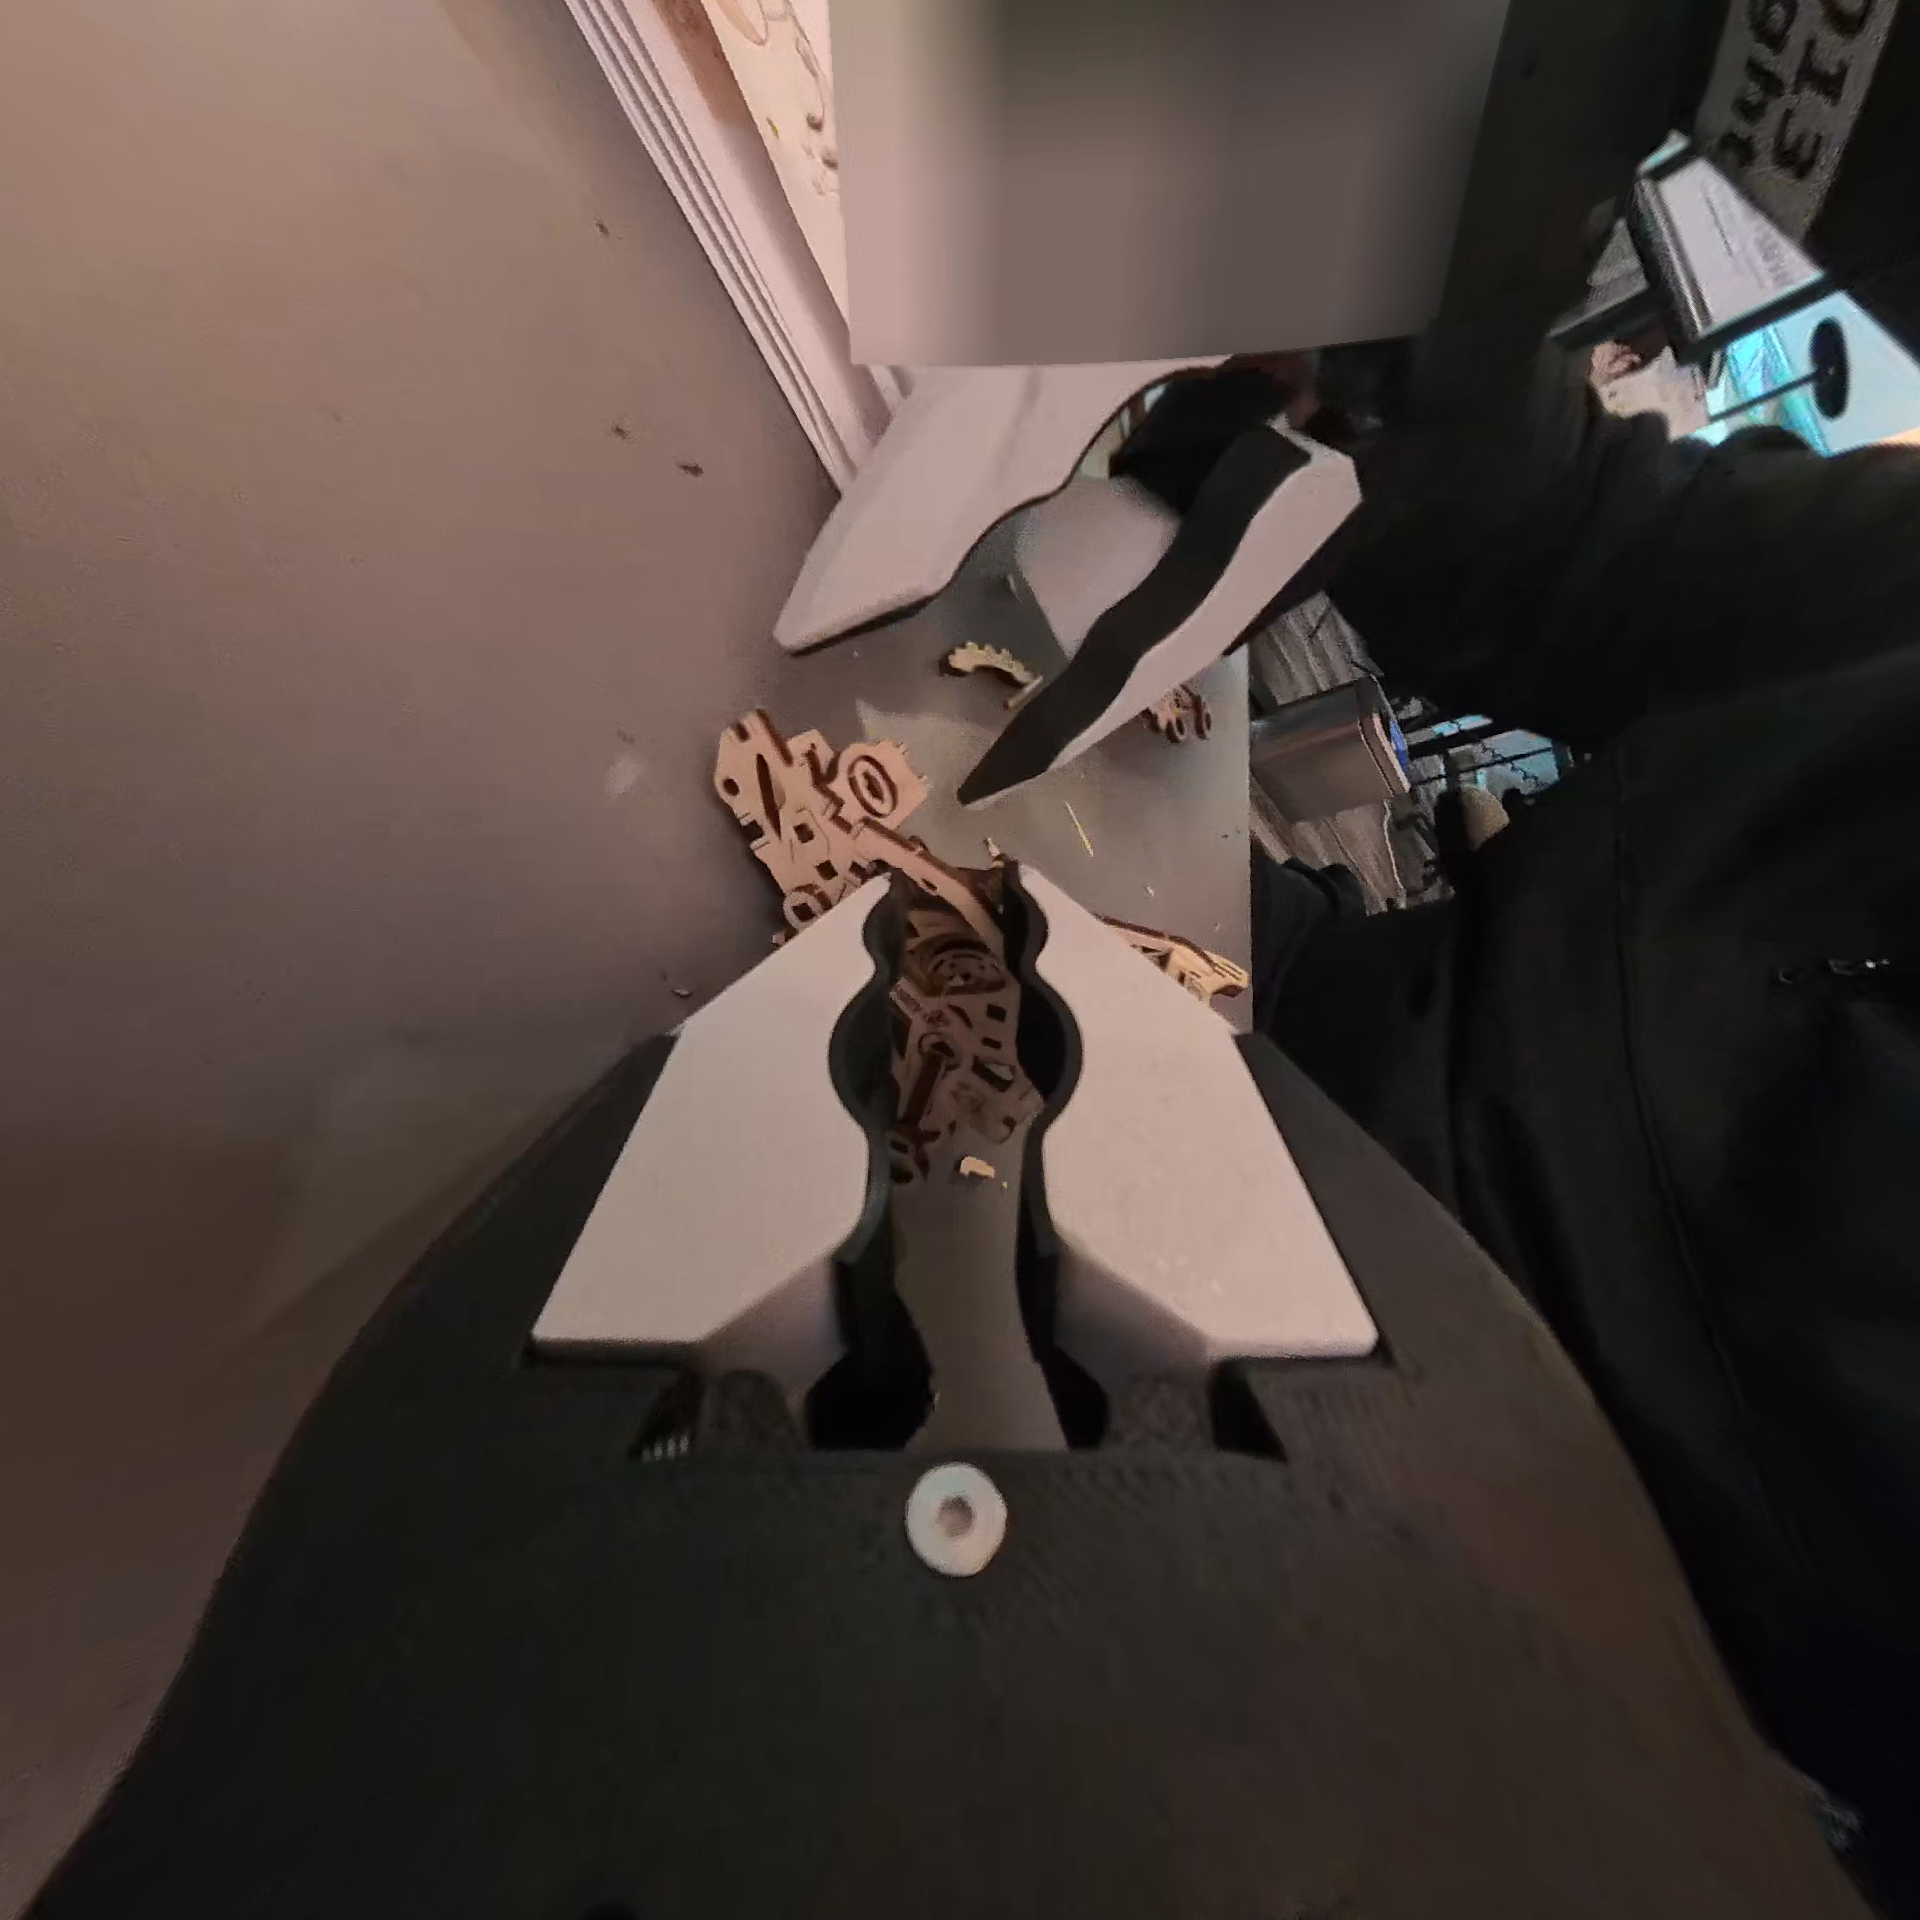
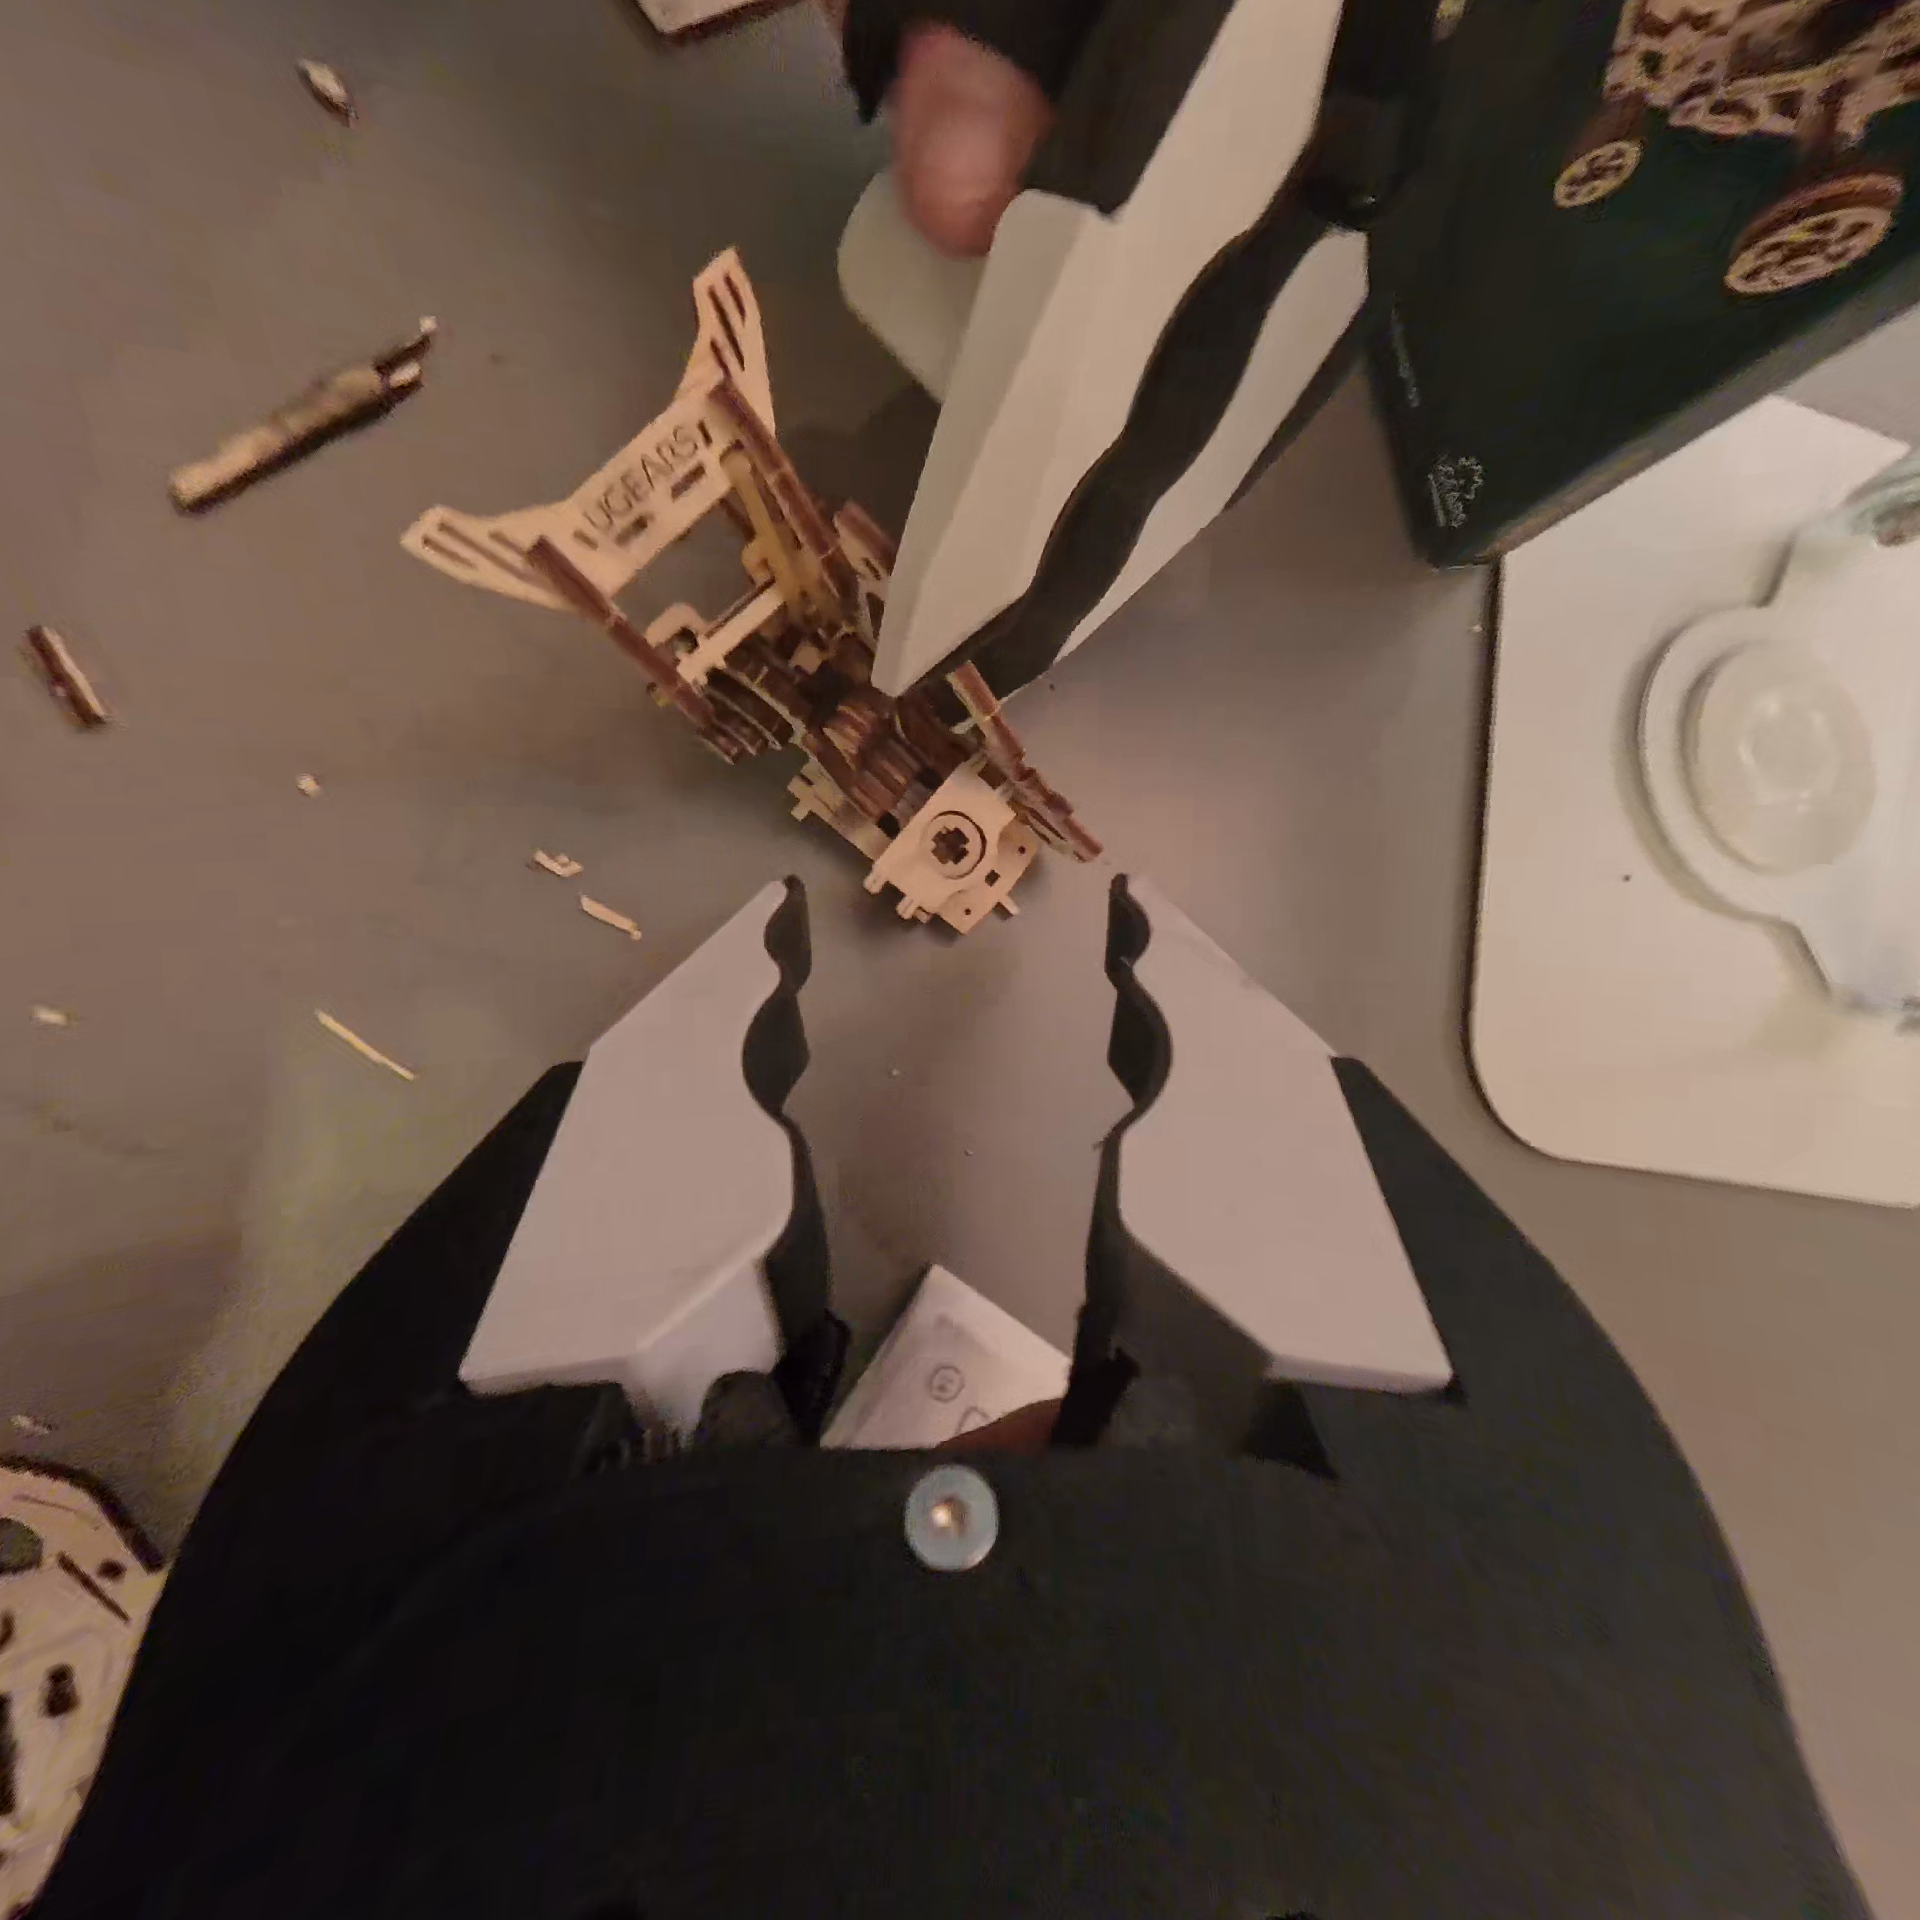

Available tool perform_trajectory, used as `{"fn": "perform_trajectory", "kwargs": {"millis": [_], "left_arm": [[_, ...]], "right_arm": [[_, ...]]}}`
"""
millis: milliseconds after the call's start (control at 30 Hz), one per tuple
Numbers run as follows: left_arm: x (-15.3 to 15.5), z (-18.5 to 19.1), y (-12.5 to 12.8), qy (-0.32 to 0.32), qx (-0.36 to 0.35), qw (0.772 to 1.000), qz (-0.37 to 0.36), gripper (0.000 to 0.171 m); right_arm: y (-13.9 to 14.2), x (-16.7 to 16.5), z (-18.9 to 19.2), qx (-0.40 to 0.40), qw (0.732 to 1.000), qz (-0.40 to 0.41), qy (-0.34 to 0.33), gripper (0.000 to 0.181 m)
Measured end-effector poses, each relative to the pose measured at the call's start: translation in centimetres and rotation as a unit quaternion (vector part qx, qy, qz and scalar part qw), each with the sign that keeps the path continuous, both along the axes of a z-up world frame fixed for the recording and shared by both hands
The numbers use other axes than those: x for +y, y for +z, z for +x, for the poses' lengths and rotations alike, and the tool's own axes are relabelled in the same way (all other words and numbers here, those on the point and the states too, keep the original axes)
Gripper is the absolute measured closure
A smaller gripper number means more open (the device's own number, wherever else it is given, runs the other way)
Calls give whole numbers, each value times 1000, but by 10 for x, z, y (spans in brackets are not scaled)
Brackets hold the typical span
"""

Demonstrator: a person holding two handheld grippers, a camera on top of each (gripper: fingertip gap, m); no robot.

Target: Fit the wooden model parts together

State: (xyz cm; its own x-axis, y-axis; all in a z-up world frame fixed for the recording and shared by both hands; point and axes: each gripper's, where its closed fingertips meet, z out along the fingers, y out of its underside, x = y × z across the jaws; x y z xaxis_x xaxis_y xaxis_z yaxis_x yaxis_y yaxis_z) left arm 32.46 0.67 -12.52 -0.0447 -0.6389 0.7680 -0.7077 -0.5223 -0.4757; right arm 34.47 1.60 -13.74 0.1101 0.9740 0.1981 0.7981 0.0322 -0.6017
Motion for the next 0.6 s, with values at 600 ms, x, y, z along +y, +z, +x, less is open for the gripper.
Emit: {"fn": "perform_trajectory", "kwargs": {"millis": [600], "left_arm": [[-12,-3,0,-140,14,990,-23,155]], "right_arm": [[-13,-14,-12,-63,985,-36,155,136]]}}
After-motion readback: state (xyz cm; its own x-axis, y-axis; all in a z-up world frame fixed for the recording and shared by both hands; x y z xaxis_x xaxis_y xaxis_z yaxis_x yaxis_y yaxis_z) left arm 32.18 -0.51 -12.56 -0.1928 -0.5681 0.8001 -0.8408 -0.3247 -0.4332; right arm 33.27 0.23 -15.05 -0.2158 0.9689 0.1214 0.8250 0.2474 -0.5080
